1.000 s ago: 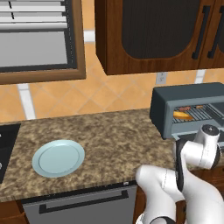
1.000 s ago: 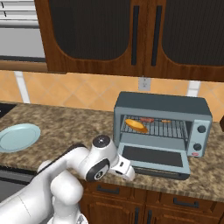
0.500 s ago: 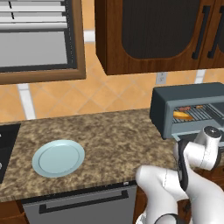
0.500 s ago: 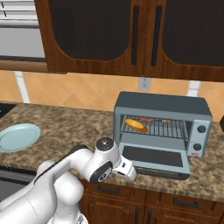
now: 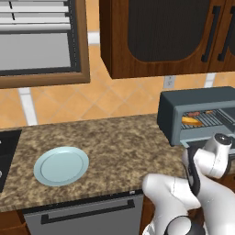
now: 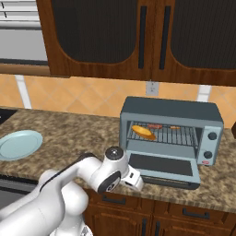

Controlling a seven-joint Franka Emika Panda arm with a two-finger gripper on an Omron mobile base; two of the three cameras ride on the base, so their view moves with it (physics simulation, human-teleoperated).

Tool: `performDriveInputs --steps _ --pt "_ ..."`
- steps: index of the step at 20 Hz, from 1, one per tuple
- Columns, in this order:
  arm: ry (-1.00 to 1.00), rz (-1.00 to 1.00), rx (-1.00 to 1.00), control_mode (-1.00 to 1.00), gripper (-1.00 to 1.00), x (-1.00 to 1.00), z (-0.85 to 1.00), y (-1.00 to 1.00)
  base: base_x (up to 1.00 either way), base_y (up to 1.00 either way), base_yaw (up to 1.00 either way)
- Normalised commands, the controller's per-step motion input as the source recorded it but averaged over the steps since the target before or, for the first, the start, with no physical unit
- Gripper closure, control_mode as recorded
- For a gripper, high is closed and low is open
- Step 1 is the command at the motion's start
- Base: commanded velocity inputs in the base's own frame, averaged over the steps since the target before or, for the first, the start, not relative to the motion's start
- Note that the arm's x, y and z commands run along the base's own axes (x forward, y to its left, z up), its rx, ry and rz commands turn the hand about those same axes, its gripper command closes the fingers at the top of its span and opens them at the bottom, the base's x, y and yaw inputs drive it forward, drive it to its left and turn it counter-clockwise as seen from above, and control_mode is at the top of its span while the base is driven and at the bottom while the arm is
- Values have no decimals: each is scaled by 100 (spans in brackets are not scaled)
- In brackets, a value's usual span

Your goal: Pick up the kebab skewer and baguette bread, and place them inside the toaster oven. Close the toaster oven door and start by setting the timer.

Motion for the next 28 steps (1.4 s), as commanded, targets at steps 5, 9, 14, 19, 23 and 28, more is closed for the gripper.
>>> performDriveInputs --steps 5,9,14,19,23,28 --pt "-14 0 -2 -100 -100 31 -48 19 0 0 0" --pt "-15 0 -5 -100 -100 31 -24 8 0 0 0" --pt "-10 0 -5 -100 -100 21 -23 13 0 0 0" --pt "-15 0 -6 -100 -100 3 -3 12 0 0 0" --pt "-19 -2 -6 -100 -100 17 0 23 0 0 0" --pt "-21 -3 -7 -100 -100 34 2 32 0 0 0"
